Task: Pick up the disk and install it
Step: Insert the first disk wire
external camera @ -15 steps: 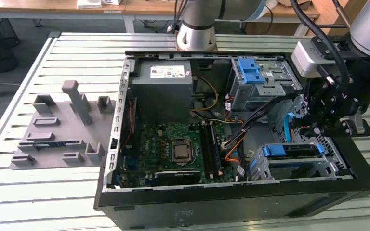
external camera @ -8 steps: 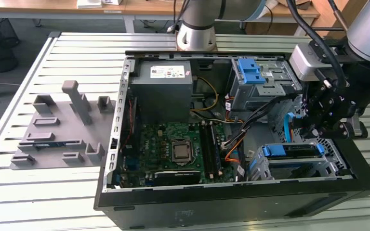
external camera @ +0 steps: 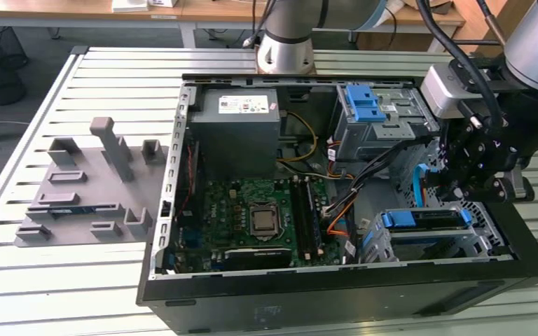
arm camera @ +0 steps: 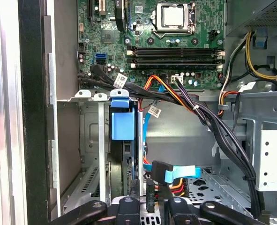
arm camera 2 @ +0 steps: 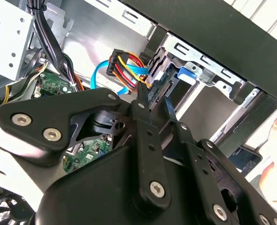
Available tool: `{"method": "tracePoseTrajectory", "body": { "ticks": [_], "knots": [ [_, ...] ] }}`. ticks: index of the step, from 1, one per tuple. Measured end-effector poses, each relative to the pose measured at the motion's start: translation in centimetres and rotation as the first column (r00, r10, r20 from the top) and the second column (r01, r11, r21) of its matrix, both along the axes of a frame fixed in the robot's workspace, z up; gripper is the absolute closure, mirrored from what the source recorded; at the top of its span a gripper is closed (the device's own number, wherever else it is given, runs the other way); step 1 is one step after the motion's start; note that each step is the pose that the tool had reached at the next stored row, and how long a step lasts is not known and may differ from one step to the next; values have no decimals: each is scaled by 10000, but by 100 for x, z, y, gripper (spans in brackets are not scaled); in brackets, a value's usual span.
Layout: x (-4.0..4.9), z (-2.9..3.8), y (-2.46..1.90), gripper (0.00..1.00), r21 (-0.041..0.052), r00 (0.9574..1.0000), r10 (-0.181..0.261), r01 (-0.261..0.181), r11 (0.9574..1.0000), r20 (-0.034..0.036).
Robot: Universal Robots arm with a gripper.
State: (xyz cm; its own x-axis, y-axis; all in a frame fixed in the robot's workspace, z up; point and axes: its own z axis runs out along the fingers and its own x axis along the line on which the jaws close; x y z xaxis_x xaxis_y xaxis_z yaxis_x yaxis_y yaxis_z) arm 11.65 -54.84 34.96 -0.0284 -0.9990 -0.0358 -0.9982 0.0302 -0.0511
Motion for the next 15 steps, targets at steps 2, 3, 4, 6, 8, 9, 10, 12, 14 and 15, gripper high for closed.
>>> {"method": "tracePoseTrajectory", "body": {
  "ticks": [2, 3, 4, 6, 8, 9, 10, 12, 14, 15],
  "knots": [
    [0, 0, 0, 72, -1, 10000, 0, 0, 10000, 0],
    [0, 0, 0, 78, -1, 10000, 0, 0, 10000, 0],
    [0, -1, 0, 78, 0, 10000, 0, 0, 10000, 0],
    [0, -1, 0, 78, -1, 10000, 0, 0, 10000, 0],
    [0, -2, 0, 80, 0, 10000, 0, 0, 10000, 0],
    [0, -2, 0, 84, -1, 10000, 0, 0, 10000, 0],
    [0, -2, 0, 84, 0, 10000, 0, 0, 10000, 0],
    [0, -2, 0, 84, -1, 10000, 0, 0, 10000, 0],
    [0, -19, 0, 84, 0, 10000, 0, 0, 10000, 0],
    [0, -19, 0, 84, -1, 10000, 0, 0, 10000, 0]
  ]
}}
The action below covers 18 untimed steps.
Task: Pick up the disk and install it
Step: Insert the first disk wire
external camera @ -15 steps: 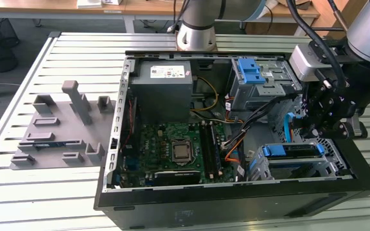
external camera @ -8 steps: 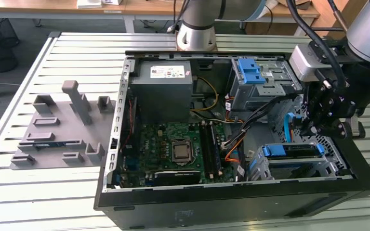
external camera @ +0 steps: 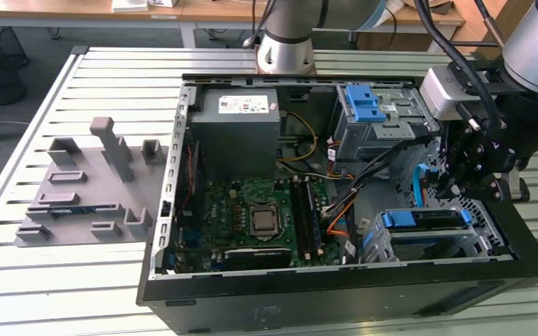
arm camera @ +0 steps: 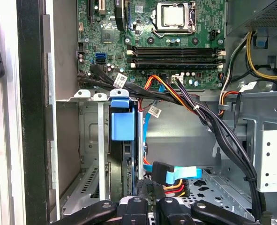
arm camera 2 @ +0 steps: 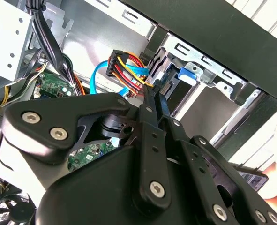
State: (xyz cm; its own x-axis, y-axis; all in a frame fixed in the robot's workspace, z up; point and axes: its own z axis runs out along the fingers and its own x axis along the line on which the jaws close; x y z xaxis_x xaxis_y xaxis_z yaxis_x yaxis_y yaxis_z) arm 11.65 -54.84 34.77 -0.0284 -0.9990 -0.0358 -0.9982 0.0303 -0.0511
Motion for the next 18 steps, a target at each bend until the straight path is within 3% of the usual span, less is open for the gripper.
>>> {"method": "tracePoseTrajectory", "body": {
  "ticks": [9, 13, 18],
  "knots": [
    [0, -6, -6, 84, 1, 10000, -3, 3, 10000, -2],
    [1, -9, -8, 84, -1, 9999, -28, 28, 10000, -101],
    [1, -12, -10, 84, 1, 9999, -29, 29, 10000, -101]
  ]
}}
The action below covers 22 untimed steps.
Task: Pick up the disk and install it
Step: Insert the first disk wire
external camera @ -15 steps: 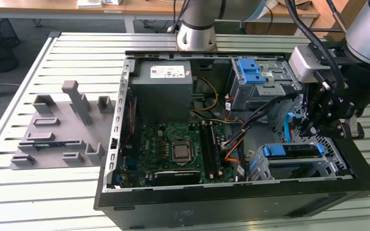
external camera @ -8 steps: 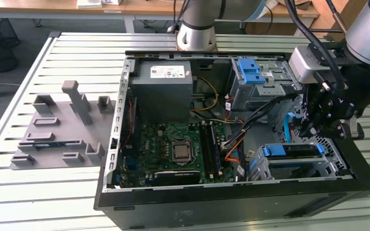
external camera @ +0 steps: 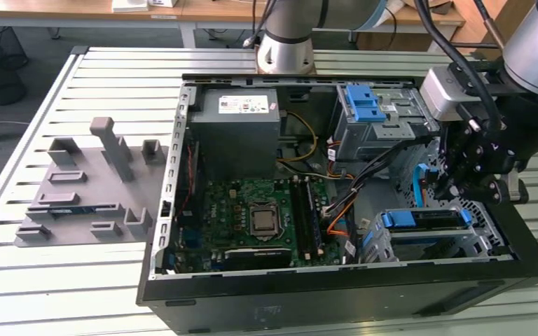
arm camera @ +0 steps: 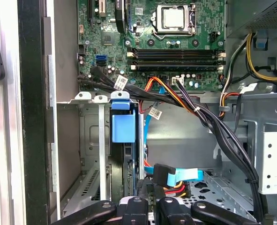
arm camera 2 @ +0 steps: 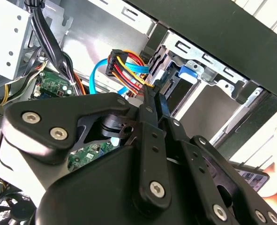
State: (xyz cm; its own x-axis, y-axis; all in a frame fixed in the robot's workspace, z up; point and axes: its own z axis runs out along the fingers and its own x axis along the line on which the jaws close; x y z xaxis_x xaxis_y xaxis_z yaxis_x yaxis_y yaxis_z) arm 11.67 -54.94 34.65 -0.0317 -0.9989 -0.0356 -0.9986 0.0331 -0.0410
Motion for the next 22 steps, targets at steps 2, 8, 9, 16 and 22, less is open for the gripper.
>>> {"method": "tracePoseTrajectory", "body": {
  "ticks": [2, 8, 9, 16, 22],
  "knots": [
    [0, -11, -8, 84, 1, 10000, 0, 0, 10000, -1],
    [24, -36, -30, 84, -1, 10000, -13, 13, 10000, -66],
    [29, -37, -32, 84, -1, 10000, -17, 17, 10000, -86],
    [35, -56, -71, 84, -9, 9999, -50, 49, 10000, -134],
    [49, -62, -88, 84, -24, 9993, -84, 83, 10000, -354]
  ]
}}
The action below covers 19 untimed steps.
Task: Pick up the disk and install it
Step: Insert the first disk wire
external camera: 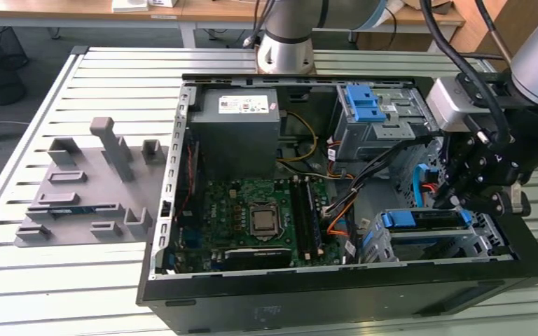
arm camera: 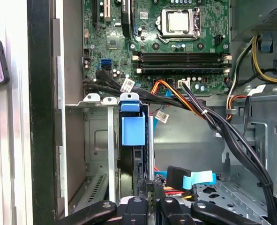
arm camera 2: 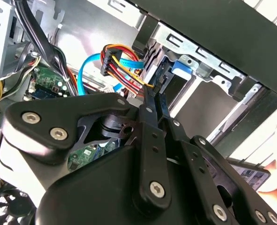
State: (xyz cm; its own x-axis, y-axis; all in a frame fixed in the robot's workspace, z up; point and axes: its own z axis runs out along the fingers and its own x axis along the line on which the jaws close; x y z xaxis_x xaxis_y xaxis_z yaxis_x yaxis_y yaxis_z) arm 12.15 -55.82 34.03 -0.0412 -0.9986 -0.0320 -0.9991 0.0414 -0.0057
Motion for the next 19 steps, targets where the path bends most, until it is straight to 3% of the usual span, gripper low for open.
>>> {"method": "tracePoseTrajectory", "body": {
  "ticks": [8, 14, 19],
  "knots": [
    [36, -33, -2, 84, -2, 10000, -21, 21, 10000, -2],
    [36, -37, -28, 84, 1, 10000, -24, 24, 10000, -6],
    [36, -43, -31, 84, 0, 10000, -24, 24, 10000, -62]
  ]
}}
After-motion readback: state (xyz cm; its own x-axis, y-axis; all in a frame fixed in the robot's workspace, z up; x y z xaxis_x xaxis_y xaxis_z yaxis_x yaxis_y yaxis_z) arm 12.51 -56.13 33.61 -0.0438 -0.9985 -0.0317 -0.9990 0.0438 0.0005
